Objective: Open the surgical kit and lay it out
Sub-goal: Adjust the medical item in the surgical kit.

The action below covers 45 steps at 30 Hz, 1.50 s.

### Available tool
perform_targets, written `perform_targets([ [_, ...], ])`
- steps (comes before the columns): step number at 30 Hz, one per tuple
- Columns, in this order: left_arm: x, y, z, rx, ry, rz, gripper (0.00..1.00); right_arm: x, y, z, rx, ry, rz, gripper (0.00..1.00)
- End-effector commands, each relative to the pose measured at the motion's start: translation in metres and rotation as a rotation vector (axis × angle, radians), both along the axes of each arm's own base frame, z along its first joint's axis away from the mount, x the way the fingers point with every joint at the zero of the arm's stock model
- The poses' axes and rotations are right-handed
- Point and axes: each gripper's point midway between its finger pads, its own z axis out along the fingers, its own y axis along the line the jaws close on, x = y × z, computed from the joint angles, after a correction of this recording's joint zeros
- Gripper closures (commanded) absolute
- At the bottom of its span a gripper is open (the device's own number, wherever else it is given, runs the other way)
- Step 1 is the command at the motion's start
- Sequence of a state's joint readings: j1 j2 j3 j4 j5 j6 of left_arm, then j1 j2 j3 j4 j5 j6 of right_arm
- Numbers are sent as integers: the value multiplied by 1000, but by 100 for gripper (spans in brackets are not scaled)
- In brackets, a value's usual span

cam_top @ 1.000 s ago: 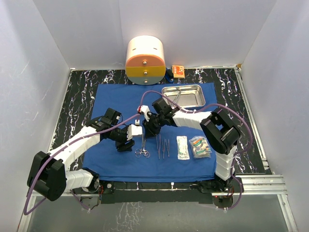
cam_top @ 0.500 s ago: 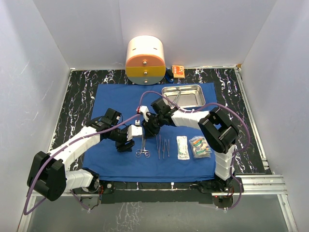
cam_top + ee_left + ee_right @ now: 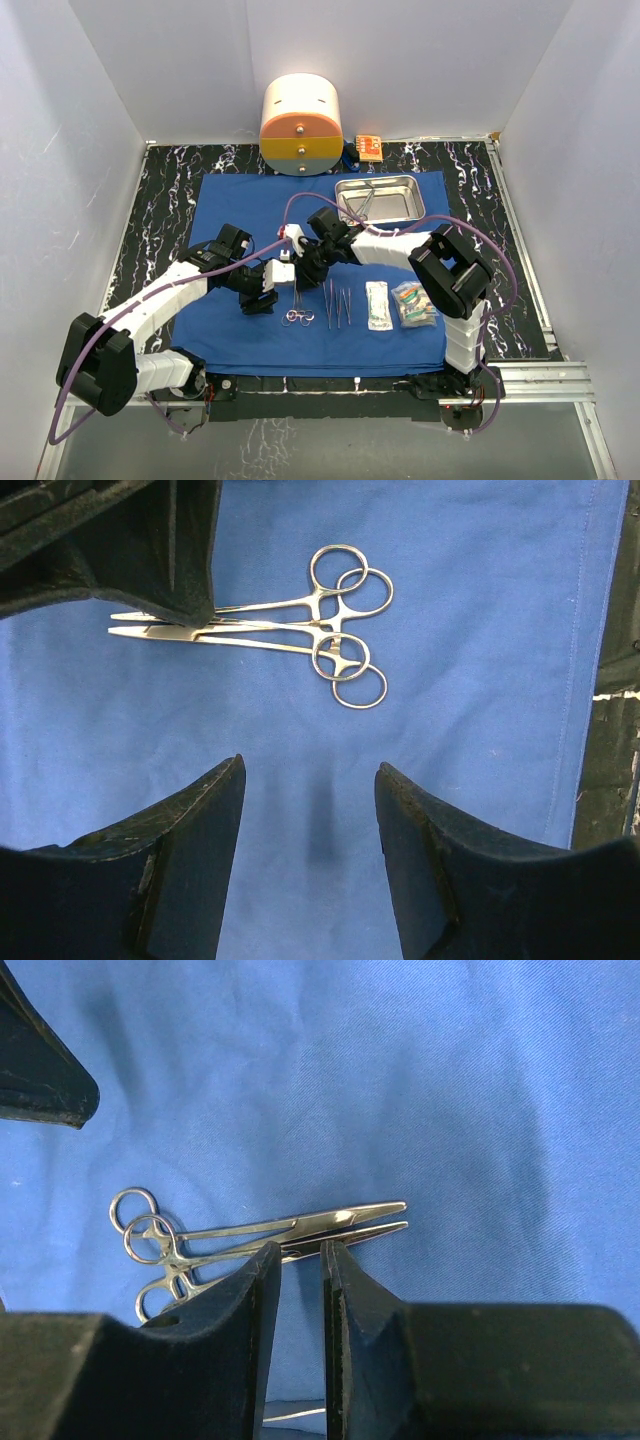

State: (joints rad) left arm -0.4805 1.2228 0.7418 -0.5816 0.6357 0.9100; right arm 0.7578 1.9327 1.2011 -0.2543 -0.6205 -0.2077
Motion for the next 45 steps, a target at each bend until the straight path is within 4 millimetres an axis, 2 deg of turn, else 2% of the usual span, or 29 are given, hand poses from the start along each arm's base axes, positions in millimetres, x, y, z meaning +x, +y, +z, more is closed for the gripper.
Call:
perform_targets([
  [1, -4, -3, 4, -29, -2, -32, 47, 6, 7, 22, 36, -59, -1, 79],
  [5, -6, -5, 6, -44, 15, -35, 47, 2, -1, 32, 38, -89, -1, 76],
  [10, -2, -12, 11, -83, 53, 30, 47, -9, -9, 41, 47, -126, 26, 67],
  [14, 8, -12, 17, -125, 69, 85, 47, -25, -9, 32, 19, -139, 65, 65],
  [15, 11, -10, 18, -133, 70, 102, 47, -28, -8, 36, 24, -151, 71, 64],
  [18, 21, -7, 24, -161, 80, 160, 47, -34, -6, 39, 25, -174, 72, 63],
  [23, 34, -1, 30, -201, 93, 242, 48, -45, -1, 29, 16, -172, 88, 62],
  [32, 44, 6, 36, -220, 80, 293, 48, -51, 5, 22, 9, -175, 85, 62],
  [45, 56, 15, 41, -237, 51, 356, 48, -50, -1, 11, -24, -183, 54, 66],
])
